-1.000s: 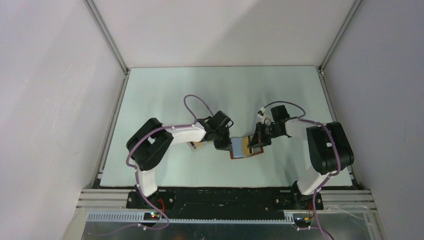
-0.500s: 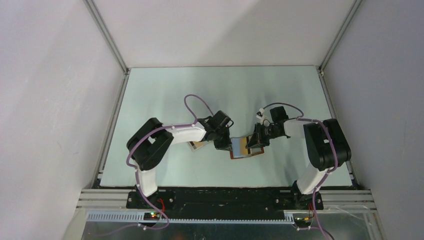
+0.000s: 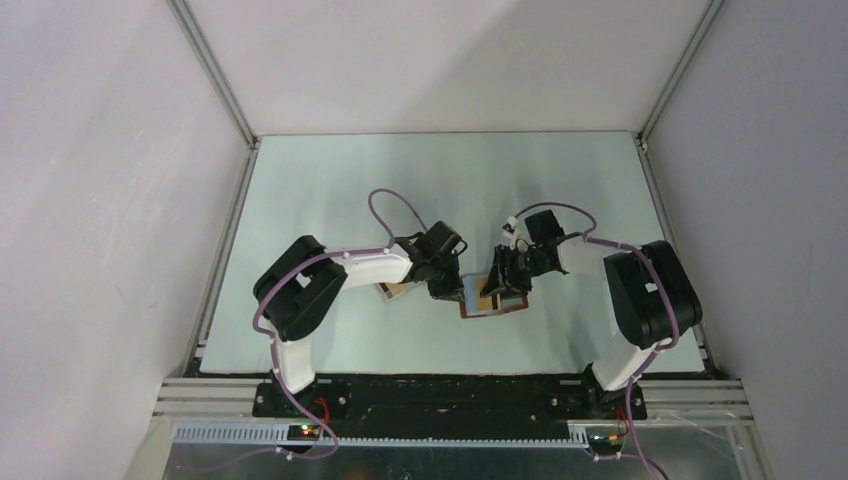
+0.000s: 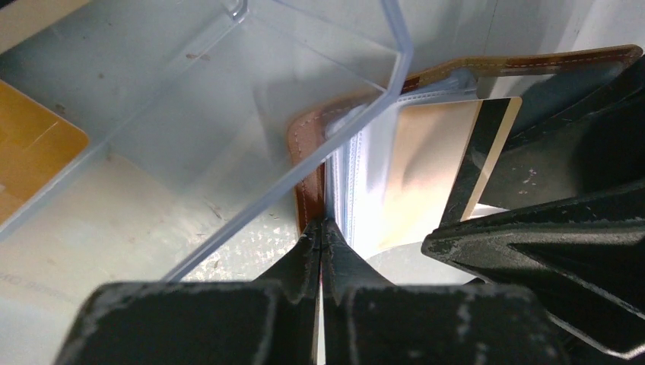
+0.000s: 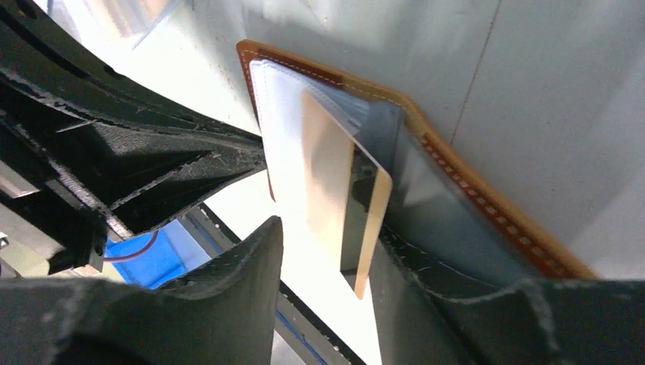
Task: Put the credit cards into the card holder
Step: Insert the credit card into the card holder.
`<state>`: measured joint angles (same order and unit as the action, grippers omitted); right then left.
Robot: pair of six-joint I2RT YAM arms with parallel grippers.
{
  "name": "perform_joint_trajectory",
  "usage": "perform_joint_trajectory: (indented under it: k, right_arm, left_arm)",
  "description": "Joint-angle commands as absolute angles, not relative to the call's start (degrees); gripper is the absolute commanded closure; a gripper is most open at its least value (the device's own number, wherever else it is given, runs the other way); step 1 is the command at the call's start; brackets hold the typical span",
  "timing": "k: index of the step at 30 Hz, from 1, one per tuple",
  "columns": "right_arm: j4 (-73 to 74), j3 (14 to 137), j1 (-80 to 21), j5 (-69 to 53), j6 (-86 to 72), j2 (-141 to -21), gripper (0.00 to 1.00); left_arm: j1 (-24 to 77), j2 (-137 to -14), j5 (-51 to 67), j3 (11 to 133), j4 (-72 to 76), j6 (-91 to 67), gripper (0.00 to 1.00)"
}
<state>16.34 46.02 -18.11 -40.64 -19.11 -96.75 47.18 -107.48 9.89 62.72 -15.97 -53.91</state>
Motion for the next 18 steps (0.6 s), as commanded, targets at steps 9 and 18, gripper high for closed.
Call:
perform_joint_trajectory:
  k: [9, 18]
  right_arm:
    - [24.78, 51.3, -22.54, -28.57, -19.37, -96.39, 0.3]
    - [19.35, 52.47, -27.18, -36.72, -19.84, -98.35, 0.29]
  left_arm:
    - [46.65, -112.02, 4.8, 60.62, -19.98, -52.13, 1.0]
    - [46.66, -112.05, 5.15, 60.82, -19.96, -51.91, 1.0]
